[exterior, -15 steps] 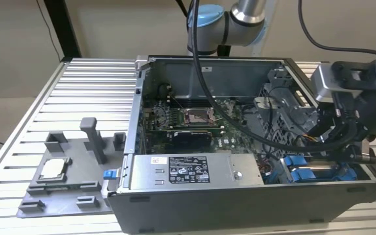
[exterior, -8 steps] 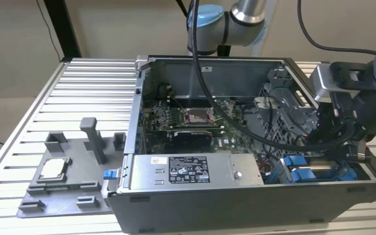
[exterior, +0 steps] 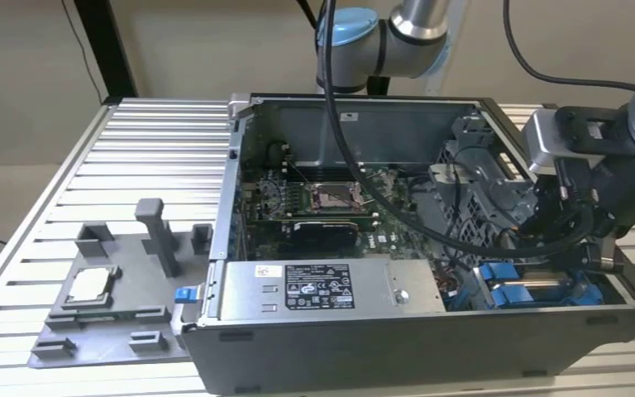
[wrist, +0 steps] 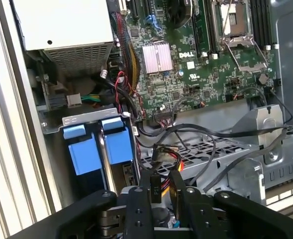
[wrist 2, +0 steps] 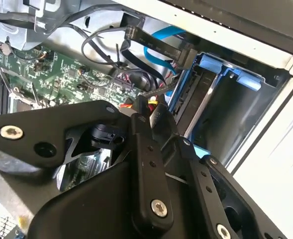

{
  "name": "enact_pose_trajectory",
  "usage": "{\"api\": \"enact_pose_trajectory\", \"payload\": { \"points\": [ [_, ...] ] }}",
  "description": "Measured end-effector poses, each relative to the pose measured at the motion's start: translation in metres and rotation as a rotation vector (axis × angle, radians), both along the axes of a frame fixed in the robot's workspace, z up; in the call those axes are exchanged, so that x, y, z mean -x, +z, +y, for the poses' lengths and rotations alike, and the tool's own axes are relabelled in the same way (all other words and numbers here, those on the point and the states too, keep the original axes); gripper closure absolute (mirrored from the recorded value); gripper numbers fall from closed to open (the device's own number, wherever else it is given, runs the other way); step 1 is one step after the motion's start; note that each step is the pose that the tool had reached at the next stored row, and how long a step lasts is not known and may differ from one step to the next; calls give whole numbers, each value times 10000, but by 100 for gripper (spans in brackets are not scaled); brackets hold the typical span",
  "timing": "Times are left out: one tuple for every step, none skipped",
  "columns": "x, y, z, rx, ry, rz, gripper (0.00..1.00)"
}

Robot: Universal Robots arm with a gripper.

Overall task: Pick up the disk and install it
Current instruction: 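Insert the first disk wire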

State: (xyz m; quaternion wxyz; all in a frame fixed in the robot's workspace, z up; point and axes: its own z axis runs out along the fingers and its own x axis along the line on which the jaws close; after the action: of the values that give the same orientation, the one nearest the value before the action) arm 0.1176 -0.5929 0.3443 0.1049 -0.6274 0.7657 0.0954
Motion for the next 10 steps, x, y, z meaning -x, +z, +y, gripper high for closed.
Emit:
{"api": "enact_pose_trajectory", "payload": {
  "points": [
    [0, 0, 0, 0, 0, -1, 0],
    [0, 0, 0, -1, -1, -1, 0],
    [0, -1, 0, -2, 0, -1, 0],
    [0, -1, 0, -2, -1, -1, 100],
    [0, -1, 0, -2, 0, -1, 100],
    [0, -1, 0, -2, -1, -1, 100],
    [0, -1, 0, -2, -1, 0, 100],
    [0, -1, -1, -2, -1, -1, 100],
    [1, 7, -1, -1, -1, 5, 100],
    [1, 20, -1, 1, 1, 12, 100]
  ]
}}
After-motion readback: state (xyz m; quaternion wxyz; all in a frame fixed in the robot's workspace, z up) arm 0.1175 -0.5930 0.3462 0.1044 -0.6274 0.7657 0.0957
